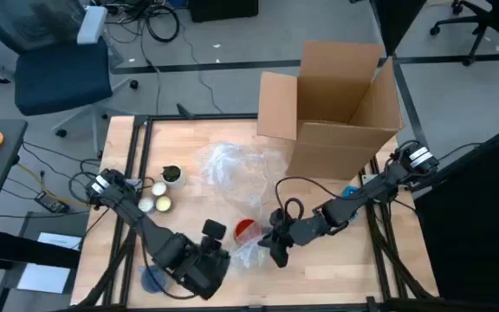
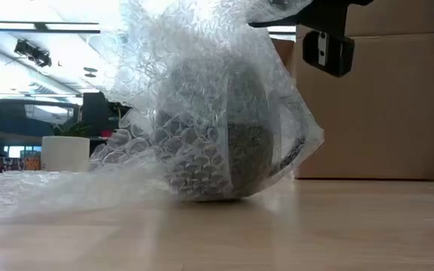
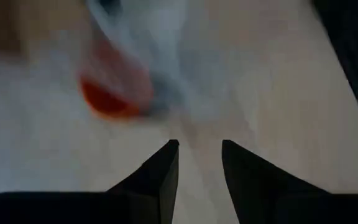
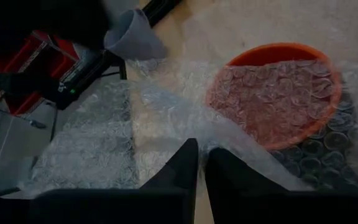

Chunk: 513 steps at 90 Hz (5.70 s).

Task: Wrap mug
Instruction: Wrap the black mug with bubble wrap

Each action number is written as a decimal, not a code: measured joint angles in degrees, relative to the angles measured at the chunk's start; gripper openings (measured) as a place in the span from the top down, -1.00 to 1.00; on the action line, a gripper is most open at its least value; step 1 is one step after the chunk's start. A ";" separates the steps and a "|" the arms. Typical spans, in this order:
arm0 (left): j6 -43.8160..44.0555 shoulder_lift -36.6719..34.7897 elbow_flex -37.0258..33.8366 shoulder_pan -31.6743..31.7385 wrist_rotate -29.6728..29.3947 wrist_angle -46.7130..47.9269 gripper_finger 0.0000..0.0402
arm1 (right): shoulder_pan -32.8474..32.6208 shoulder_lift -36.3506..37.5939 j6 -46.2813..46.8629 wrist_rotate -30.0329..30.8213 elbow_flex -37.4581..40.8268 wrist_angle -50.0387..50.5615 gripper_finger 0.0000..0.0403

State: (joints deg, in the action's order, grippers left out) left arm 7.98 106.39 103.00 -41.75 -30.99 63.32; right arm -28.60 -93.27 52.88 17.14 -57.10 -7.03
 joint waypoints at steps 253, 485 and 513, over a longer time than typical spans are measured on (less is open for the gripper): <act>7.55 8.39 -2.10 8.11 -15.48 -4.27 1.00 | -5.14 -0.35 -35.42 9.49 -0.07 -13.26 0.36; 11.22 7.34 9.29 5.32 -19.25 17.15 0.37 | 5.14 -7.89 -21.82 3.75 -0.07 -7.48 1.00; 15.97 7.23 9.17 5.26 -20.78 27.26 0.37 | 5.14 -7.89 -21.84 3.79 -0.02 -7.48 1.00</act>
State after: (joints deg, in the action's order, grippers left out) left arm 23.95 113.62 112.17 -36.50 -51.77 90.58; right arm -23.46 -101.16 31.04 20.93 -57.12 -14.50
